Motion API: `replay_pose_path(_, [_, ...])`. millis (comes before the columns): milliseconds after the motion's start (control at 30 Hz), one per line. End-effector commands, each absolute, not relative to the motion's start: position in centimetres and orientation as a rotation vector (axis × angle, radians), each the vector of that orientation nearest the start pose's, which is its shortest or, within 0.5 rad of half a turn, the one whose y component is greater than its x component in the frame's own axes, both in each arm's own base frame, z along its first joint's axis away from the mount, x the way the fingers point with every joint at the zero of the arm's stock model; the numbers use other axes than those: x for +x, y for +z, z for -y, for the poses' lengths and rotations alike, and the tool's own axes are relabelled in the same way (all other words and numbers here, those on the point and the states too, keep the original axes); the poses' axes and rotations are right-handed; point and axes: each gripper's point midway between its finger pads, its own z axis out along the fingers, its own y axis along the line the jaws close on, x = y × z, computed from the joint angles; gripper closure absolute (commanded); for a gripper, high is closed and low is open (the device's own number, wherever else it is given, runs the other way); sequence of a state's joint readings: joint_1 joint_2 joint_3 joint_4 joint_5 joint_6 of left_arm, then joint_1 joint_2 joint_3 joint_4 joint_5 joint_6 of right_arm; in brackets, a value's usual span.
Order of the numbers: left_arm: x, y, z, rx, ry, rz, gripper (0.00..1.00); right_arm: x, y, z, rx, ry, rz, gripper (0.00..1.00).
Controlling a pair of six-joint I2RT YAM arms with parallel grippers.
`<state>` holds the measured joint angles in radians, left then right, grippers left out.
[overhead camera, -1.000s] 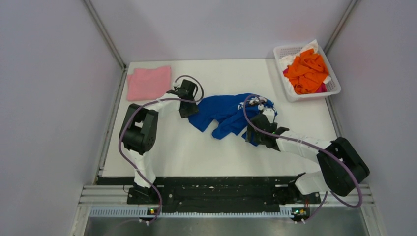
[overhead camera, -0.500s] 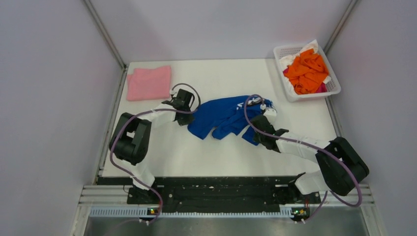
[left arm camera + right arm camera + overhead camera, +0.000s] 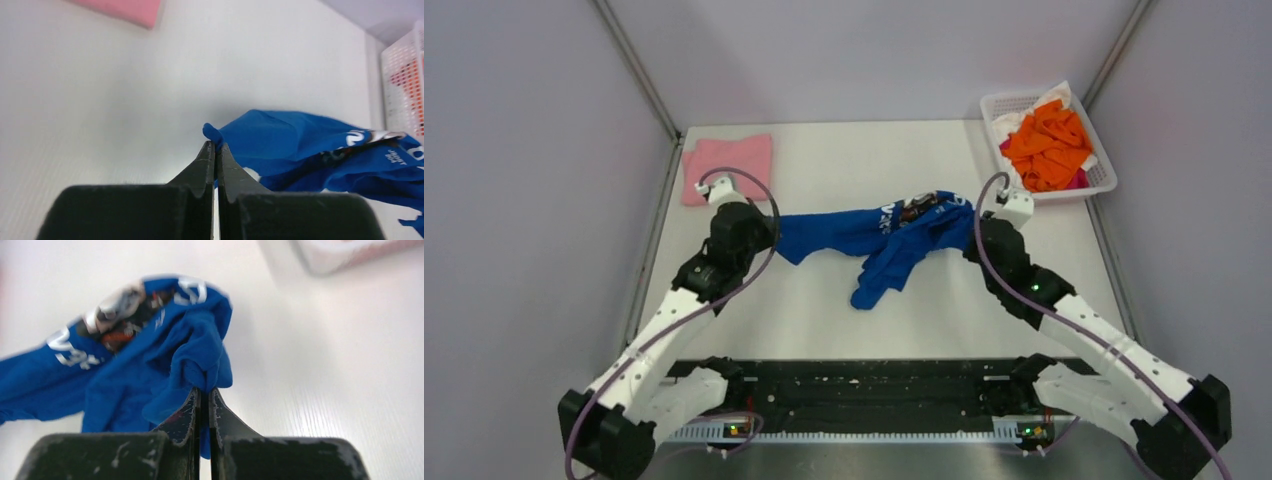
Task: Fold and stack the t-shirts
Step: Flatten out the tshirt
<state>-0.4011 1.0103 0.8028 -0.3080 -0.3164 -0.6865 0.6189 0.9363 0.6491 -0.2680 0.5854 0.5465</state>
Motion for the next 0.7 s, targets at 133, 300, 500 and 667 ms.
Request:
replay_pose_path(133, [29.3,38.3,6.4,-0.457,-0.397,-1.497,1.00,28.7,36.1,-7.5,0.261,0.124,-1.554,1.00])
replay_pose_path(300, [24.7,48.3,3.4,-0.453,-0.419,-1.252,1.00,26.5,44.5,-7.6,0.140,0.206,-1.411,1.00])
replay_pose_path(500, [18.2,56.1,0.1,-0.424,-0.415,-1.062,1.00,22.1,51.9,-7.6,-0.017,0.319,-1.229,1.00])
replay_pose_path(667, [14.6,59.2,-2.7,-0.460,-0.363,-0.965,1.00,19.0,55.9,-6.9,-0.076,0.369,-1.128,1.00])
